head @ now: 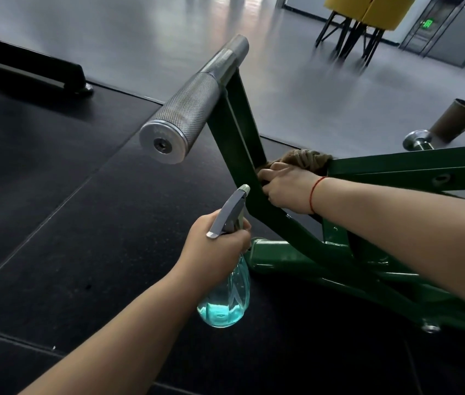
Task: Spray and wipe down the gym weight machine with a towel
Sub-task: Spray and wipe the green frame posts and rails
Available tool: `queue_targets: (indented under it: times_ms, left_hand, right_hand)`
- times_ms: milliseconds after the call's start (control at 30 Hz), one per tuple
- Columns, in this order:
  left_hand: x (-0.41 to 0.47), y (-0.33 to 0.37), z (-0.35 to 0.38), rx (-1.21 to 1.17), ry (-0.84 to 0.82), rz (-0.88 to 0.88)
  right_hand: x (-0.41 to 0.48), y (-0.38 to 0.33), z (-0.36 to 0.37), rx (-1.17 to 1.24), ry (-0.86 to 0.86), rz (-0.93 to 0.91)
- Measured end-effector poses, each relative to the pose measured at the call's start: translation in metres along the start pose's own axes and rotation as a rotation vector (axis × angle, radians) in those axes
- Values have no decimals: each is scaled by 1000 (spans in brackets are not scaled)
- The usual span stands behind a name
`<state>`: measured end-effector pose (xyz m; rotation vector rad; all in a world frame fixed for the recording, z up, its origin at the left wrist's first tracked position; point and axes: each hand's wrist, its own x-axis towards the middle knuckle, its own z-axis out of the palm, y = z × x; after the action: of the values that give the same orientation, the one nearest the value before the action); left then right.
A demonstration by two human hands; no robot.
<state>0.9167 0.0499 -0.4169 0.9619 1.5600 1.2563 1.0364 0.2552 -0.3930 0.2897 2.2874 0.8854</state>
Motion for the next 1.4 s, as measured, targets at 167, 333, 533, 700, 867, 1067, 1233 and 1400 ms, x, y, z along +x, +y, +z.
queue_targets:
  times_ms: [167, 333, 533, 700, 867, 1067, 1233, 1400]
  left_hand:
    - [-1, 3, -4, -6, 21, 6]
    - [-1, 5, -6, -6, 14, 0]
    - [-1, 5, 1, -10, -16, -24]
    - [-1, -1, -3, -7, -6, -30]
    - [-2, -3, -5, -3, 7, -24]
    - [-3, 2, -1, -8, -13, 1]
    - [-5, 9, 0, -17, -24, 16]
    - [-6, 10, -5, -41, 17, 21]
  right_hand:
    - [-3, 3, 1, 37, -113, -97]
    - [-17, 4, 5, -148, -199, -178]
    - [-21, -1, 15, -256, -56, -121]
    - [-19, -10, 30, -249, -112, -140]
    - [-19, -10, 20, -160, -321, -91]
    - [-18, -1, 8, -114, -244, -44]
    - [-19, 11, -3, 17, 363, 104]
    - [-14, 45, -46, 110, 933, 300]
